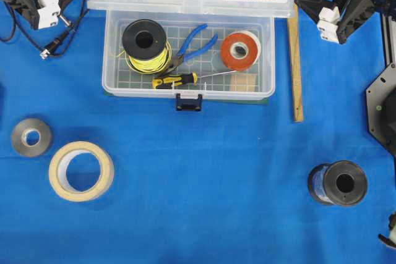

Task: Open the tool box with both arms.
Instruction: 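Push the lid fully open backward, then release it with both grippers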

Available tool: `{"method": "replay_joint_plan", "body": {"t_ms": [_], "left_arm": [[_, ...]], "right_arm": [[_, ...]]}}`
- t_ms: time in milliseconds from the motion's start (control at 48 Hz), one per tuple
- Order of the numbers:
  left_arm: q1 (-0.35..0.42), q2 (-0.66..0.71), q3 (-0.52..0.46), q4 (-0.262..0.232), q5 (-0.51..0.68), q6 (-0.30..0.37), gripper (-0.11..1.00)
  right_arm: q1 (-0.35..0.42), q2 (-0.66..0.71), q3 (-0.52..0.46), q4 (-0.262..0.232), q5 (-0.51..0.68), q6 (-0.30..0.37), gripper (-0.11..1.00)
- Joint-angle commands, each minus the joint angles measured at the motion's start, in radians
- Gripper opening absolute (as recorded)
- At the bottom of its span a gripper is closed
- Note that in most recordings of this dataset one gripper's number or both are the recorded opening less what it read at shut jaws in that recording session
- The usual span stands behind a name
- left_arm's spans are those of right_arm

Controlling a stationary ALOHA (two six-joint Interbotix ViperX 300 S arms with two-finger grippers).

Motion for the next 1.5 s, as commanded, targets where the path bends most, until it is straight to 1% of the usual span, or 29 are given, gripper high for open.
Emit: {"method": "replay_joint_plan", "body": {"t_ms": [0, 271, 813, 959, 1230, 1376, 1480], "left_arm": [[-0.003, -0.005, -0.038, -0.002, -0.029, -0.003, 0.92], [0.020, -0.005, -0.031, -0.002, -0.029, -0.003, 0.92], [0.083, -0.003, -0.025, -0.002, -0.040, -0.003, 0.92], [0.097, -0.003, -0.020, -0.002, -0.044, -0.003, 0.92], [0.103, -0.006, -0.008, -0.003, -0.044, -0.003, 0.92], [0.121, -0.009, -0.002, -0.002, -0.028, 0.000, 0.92], [0.138, -0.017, 0.003, -0.002, -0.005, 0.000, 0.92]], "right_arm": [[0.008, 0.015, -0.046, 0.005, -0.028, 0.009, 0.83], [-0.002, 0.032, -0.051, 0.005, -0.046, 0.009, 0.83], [-0.087, 0.092, -0.074, 0.005, -0.058, 0.008, 0.83], [-0.098, 0.106, -0.080, 0.005, -0.061, 0.008, 0.83], [-0.101, 0.106, -0.080, 0.005, -0.058, 0.008, 0.83], [-0.126, 0.094, -0.072, 0.005, -0.044, 0.008, 0.83], [-0.144, 0.074, -0.063, 0.005, -0.014, 0.008, 0.83]]}}
